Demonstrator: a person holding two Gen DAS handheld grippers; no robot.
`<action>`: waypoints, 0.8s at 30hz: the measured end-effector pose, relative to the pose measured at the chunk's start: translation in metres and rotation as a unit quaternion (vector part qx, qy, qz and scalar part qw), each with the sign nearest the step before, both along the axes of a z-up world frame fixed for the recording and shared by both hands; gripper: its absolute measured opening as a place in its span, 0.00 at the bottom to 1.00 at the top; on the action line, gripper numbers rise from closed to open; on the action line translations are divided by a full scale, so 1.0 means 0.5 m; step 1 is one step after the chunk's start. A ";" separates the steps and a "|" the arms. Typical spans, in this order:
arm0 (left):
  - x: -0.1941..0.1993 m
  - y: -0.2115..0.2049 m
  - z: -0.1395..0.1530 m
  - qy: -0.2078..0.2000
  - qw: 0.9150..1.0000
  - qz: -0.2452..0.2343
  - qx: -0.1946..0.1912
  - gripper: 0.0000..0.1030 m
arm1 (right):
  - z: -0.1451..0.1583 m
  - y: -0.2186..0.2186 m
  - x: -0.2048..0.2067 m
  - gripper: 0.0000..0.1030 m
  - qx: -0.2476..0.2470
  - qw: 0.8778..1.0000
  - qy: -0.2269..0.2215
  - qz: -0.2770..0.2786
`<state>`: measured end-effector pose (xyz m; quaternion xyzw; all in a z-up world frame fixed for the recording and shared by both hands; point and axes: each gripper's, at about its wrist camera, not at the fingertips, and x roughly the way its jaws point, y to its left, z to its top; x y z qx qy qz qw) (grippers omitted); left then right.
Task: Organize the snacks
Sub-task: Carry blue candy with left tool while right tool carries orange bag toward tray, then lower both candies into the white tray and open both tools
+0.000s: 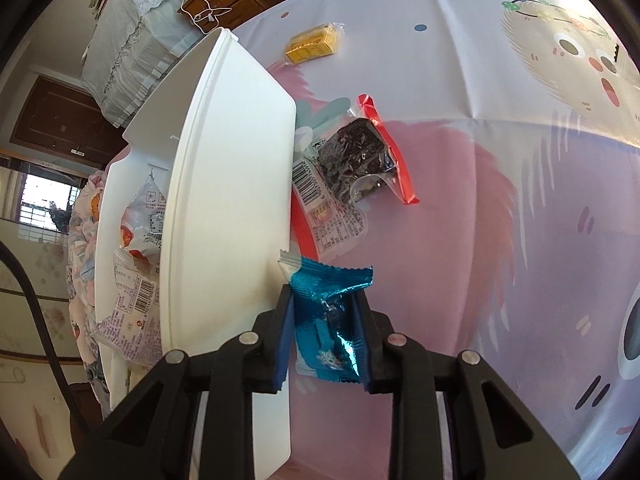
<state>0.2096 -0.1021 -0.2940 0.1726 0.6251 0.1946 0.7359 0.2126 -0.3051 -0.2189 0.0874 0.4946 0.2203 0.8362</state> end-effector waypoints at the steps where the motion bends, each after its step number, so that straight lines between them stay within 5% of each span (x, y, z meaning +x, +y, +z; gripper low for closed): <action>1: -0.001 -0.001 0.004 0.000 1.000 -0.003 -0.002 0.23 | 0.002 -0.002 -0.003 0.11 0.000 1.000 0.000 -0.002; 12: -0.047 -0.026 0.131 -0.029 0.996 -0.042 -0.072 0.23 | 0.053 0.021 -0.049 0.11 0.007 1.000 -0.016 0.007; 24: -0.146 0.071 0.304 -0.057 0.973 -0.059 -0.215 0.23 | 0.154 0.145 -0.138 0.11 0.010 0.998 -0.056 0.033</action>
